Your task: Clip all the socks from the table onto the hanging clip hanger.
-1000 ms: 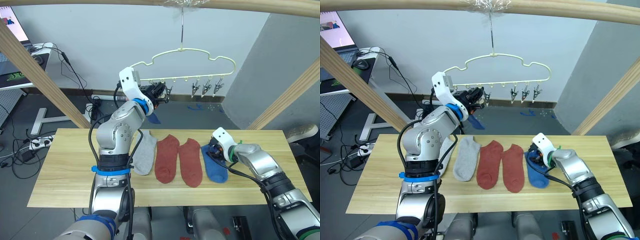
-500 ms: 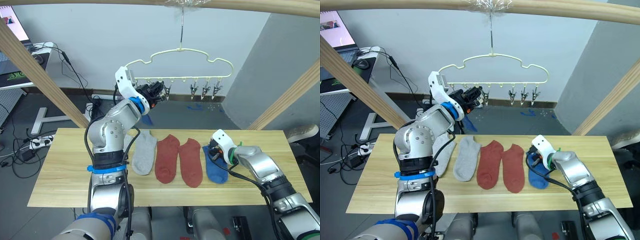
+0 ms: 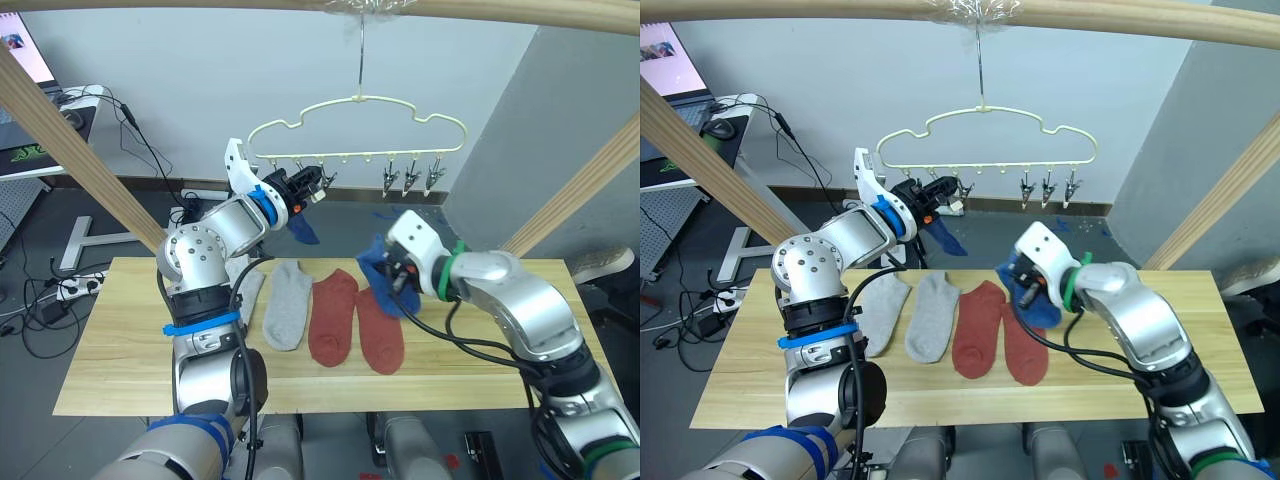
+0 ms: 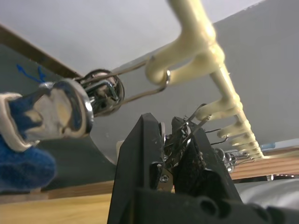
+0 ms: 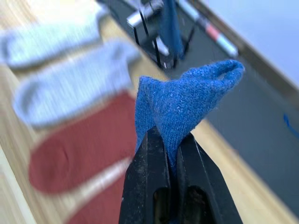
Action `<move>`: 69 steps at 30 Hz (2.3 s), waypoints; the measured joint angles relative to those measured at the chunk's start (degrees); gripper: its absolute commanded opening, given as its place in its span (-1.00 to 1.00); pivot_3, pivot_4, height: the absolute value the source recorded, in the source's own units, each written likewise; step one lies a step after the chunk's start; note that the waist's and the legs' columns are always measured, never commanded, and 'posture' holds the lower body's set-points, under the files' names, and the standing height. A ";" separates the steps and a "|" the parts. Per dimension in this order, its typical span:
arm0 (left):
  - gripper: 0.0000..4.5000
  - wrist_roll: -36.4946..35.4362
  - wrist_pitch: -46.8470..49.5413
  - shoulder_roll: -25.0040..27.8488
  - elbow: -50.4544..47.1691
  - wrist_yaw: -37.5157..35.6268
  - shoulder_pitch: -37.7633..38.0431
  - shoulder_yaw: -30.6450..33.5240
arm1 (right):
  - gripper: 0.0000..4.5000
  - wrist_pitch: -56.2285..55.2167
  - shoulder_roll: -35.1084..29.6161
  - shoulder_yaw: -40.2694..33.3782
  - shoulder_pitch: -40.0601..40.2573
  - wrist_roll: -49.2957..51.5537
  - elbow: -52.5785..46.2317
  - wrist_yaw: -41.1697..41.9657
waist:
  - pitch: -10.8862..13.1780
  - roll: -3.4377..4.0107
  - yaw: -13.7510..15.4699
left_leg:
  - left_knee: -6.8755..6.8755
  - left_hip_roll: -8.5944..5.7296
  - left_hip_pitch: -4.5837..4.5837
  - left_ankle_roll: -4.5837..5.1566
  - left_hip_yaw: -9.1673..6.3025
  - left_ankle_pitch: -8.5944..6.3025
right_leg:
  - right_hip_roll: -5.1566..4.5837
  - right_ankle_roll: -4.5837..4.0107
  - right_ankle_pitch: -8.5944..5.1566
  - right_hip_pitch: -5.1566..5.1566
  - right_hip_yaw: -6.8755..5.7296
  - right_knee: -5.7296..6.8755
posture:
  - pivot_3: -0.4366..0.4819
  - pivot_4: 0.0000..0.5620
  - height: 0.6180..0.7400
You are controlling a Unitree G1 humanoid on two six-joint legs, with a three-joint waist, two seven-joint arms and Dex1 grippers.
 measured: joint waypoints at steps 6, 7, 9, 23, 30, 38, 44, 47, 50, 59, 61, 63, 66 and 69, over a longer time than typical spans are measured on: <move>-0.87 -3.60 3.57 -0.03 1.90 4.22 -2.18 2.98 | -0.99 -2.50 3.86 2.90 -5.04 -0.63 6.93 -0.99 | -0.01 -0.01 0.16 | -0.03 0.00 -0.01 -0.09 0.00 0.05 | -0.04 -0.01 0.00 0.00 -0.04 -0.01 | 0.06 -0.25 1.00; -0.87 -3.83 3.67 -0.03 1.91 4.53 -2.27 3.04 | -0.99 -2.96 4.28 3.26 -5.05 -0.67 7.86 -0.99 | -0.01 -0.01 0.17 | -0.03 0.00 -0.02 -0.10 0.00 0.06 | -0.05 -0.01 0.00 0.00 -0.05 -0.01 | 0.07 -0.25 1.00; -0.87 -3.97 3.76 -0.02 1.94 5.07 -2.31 3.10 | -0.99 -4.58 5.12 4.44 -5.82 -0.86 10.69 -0.86 | -0.01 -0.01 0.16 | -0.03 0.00 -0.02 -0.13 0.00 0.07 | -0.05 -0.01 0.01 -0.01 -0.05 0.00 | 0.07 -0.25 1.00; -0.87 -4.10 3.90 -0.12 1.84 6.06 -2.48 2.09 | -0.99 -12.62 6.87 6.43 -12.38 -3.36 20.52 2.32 | -0.01 0.00 0.45 | -0.02 0.01 -0.01 -0.15 -0.02 0.09 | -0.05 -0.01 0.01 -0.04 -0.09 0.13 | 0.12 -0.26 1.00; -0.87 -4.08 3.84 -0.12 1.37 6.06 -2.22 1.64 | -0.99 -14.12 7.35 6.86 -14.49 -4.93 22.48 3.68 | -0.01 0.00 0.54 | -0.01 0.01 -0.01 -0.17 -0.02 0.09 | -0.05 -0.02 0.01 -0.05 -0.09 0.20 | 0.13 -0.27 1.00; -0.87 -3.99 3.54 0.05 1.33 5.63 -1.98 1.33 | -0.99 -15.64 8.00 6.92 -16.40 -5.56 24.74 5.10 | -0.02 0.00 0.84 | 0.00 0.01 -0.01 -0.21 -0.02 0.12 | -0.05 -0.02 0.01 -0.06 -0.11 0.24 | 0.12 -0.30 1.00; -0.87 -3.94 3.28 0.62 1.31 5.06 -1.59 0.10 | -0.99 -15.86 8.01 6.91 -18.09 -5.83 25.00 5.38 | -0.03 0.01 0.92 | 0.00 0.02 0.00 -0.27 -0.03 0.15 | -0.05 -0.02 0.01 -0.07 -0.12 0.28 | 0.11 -0.30 1.00; -0.87 -3.89 2.98 0.94 1.31 4.54 -1.42 -0.36 | -0.99 -16.33 8.13 6.91 -18.41 -6.25 26.20 5.42 | -0.03 0.01 0.97 | 0.01 0.02 0.00 -0.29 -0.04 0.17 | -0.05 -0.02 0.01 -0.07 -0.13 0.30 | 0.11 -0.30 1.00; -0.87 -3.89 2.42 0.97 1.31 4.38 -1.22 -0.61 | -0.99 -16.78 8.21 6.91 -18.69 -6.74 27.41 5.47 | -0.03 0.01 1.06 | 0.01 0.02 0.00 -0.30 -0.04 0.17 | -0.05 -0.02 0.01 -0.07 -0.13 0.31 | 0.11 -0.31 1.00; -0.87 -3.90 2.03 1.03 1.41 4.19 -1.14 -0.73 | -0.99 -18.02 8.71 6.89 -19.66 -7.48 30.37 6.42 | -0.04 0.01 1.11 | 0.01 0.02 0.00 -0.31 -0.05 0.18 | -0.05 -0.02 0.01 -0.07 -0.15 0.33 | 0.12 -0.32 1.00; -0.87 -3.90 2.03 1.04 1.43 4.15 -1.14 -0.73 | -0.99 -18.01 8.79 6.88 -19.66 -7.59 30.90 6.35 | -0.04 0.01 1.11 | 0.01 0.03 0.00 -0.32 -0.05 0.18 | -0.05 -0.02 0.01 -0.07 -0.16 0.34 | 0.12 -0.32 1.00; -0.87 -3.90 2.03 1.09 1.48 4.06 -1.14 -0.74 | -0.99 -17.94 8.74 6.83 -19.66 -7.91 31.23 6.22 | -0.04 0.01 1.12 | 0.02 0.03 0.00 -0.33 -0.06 0.19 | -0.05 -0.02 0.01 -0.07 -0.16 0.35 | 0.11 -0.32 1.00; -0.87 -3.86 1.88 1.22 1.74 3.61 -1.16 -0.82 | -0.99 -17.62 7.97 6.75 -19.53 -7.99 30.88 6.33 | -0.04 0.01 1.17 | 0.02 0.03 0.00 -0.33 -0.06 0.19 | -0.05 -0.02 0.01 -0.07 -0.17 0.35 | 0.09 -0.32 1.00; -0.87 -3.75 1.17 1.41 1.94 3.25 -1.16 -0.96 | -0.99 -16.34 6.46 6.36 -18.54 -7.97 29.08 6.45 | -0.04 0.01 1.27 | 0.02 0.03 -0.01 -0.33 -0.06 0.19 | -0.05 -0.02 0.01 -0.07 -0.17 0.34 | 0.08 -0.31 1.00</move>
